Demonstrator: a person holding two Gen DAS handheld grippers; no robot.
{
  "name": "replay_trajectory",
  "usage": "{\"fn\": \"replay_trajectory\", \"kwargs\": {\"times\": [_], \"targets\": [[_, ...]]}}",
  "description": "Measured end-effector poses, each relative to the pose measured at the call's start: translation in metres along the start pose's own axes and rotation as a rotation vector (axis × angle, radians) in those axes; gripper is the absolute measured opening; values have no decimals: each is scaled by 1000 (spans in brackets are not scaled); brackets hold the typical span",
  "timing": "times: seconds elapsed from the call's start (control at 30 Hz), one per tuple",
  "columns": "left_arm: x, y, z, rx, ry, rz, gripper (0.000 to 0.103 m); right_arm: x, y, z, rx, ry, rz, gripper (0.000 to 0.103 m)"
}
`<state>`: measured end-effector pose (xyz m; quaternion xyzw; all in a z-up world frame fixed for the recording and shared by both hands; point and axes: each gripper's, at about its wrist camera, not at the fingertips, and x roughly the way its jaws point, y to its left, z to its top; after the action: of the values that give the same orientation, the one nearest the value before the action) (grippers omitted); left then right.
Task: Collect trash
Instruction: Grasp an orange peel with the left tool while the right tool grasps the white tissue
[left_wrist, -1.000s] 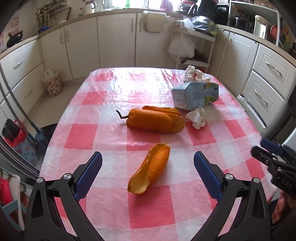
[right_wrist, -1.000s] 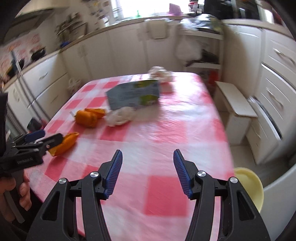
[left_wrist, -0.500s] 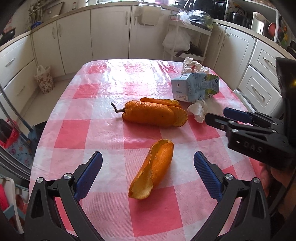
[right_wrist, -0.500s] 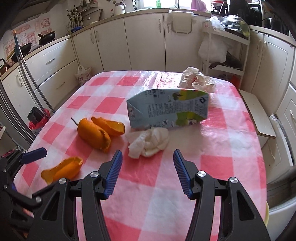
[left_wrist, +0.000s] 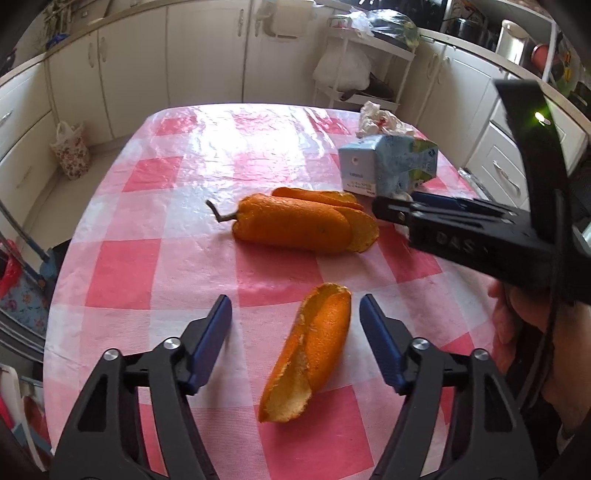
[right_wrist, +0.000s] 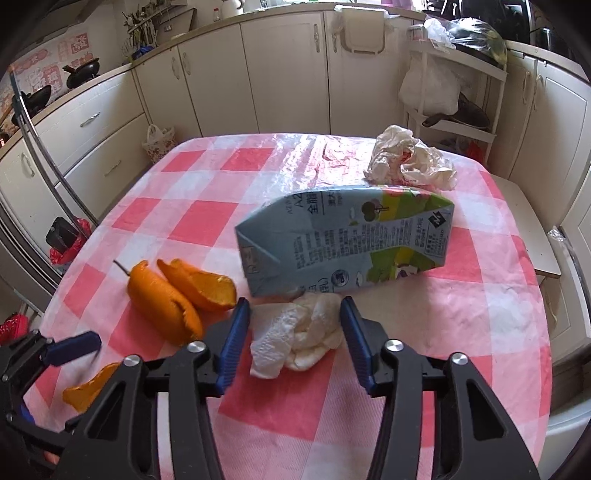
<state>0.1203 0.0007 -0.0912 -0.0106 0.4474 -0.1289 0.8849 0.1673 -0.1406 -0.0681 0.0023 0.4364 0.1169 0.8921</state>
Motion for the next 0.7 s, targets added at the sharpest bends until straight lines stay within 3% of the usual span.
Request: {"fn": "replay_trajectory", "kwargs": {"times": [0.17, 0.3, 0.37, 0.7], "targets": [[1, -7, -1, 31, 1, -3, 50, 2, 2, -1, -27, 13, -13, 32], [1, -5, -2, 15, -4, -18, 32, -4, 3, -7, -50, 13, -17, 29], [1, -4, -2, 4, -6, -29, 27, -9, 2, -11, -64, 17, -16, 27], [-3, -14, -6, -1, -21, -71, 21, -50, -7, -42, -83, 13, -7, 24]]}}
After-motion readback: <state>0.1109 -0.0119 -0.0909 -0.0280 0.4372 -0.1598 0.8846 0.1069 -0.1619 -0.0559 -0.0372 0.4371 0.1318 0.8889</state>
